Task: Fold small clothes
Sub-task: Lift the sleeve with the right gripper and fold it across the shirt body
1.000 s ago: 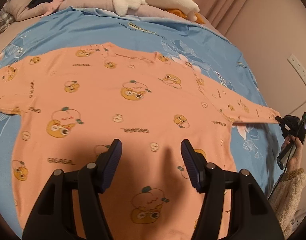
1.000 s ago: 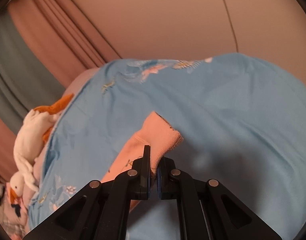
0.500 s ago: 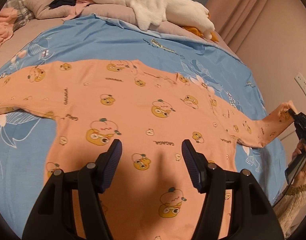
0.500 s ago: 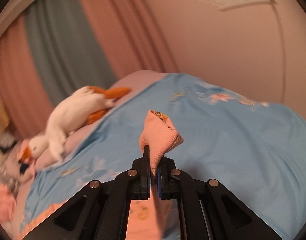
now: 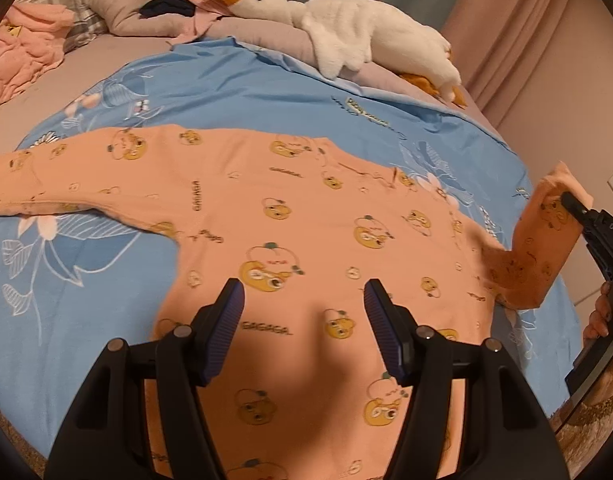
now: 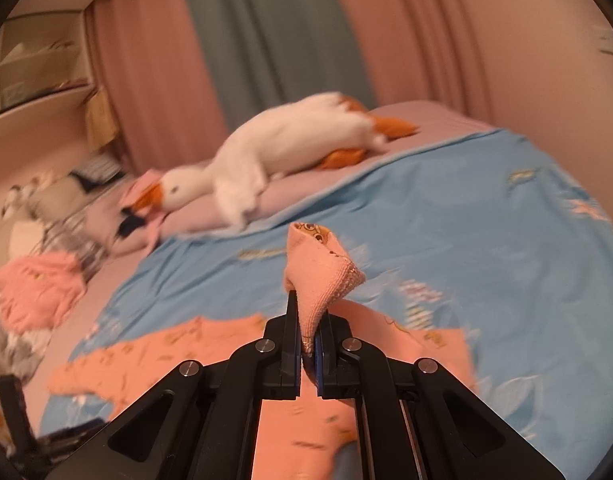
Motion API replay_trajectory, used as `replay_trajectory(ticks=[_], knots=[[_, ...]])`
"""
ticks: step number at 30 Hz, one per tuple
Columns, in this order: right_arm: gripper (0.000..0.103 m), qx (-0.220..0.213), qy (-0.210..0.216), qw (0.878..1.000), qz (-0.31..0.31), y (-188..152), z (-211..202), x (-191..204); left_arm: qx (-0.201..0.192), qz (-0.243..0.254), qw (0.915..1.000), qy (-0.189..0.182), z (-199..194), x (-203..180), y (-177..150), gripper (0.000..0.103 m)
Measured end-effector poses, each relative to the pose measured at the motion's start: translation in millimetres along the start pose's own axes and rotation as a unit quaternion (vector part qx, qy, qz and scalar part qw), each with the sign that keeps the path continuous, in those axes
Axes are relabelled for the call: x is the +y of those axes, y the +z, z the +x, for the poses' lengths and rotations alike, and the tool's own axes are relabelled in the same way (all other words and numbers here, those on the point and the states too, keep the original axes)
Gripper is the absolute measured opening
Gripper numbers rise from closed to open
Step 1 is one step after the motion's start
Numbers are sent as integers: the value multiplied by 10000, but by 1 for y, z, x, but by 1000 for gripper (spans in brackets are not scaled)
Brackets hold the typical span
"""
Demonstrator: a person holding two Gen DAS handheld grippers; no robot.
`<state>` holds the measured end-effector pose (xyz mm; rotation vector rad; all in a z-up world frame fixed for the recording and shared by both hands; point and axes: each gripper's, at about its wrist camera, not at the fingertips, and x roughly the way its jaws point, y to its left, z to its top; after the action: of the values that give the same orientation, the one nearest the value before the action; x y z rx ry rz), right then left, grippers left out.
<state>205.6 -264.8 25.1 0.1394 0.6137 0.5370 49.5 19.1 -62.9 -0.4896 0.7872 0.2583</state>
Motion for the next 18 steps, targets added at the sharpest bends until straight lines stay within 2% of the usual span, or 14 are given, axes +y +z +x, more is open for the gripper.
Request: replay_trajectory(ticks=[10,18], knots=[[6,857,391,9940,-561,-30,36,51,-26,-36,9997,225,-6,12,-2,62],[6,1683,564,9816,-708,-62,71,72,3,-46,9996,270,-5,15,-3,63]])
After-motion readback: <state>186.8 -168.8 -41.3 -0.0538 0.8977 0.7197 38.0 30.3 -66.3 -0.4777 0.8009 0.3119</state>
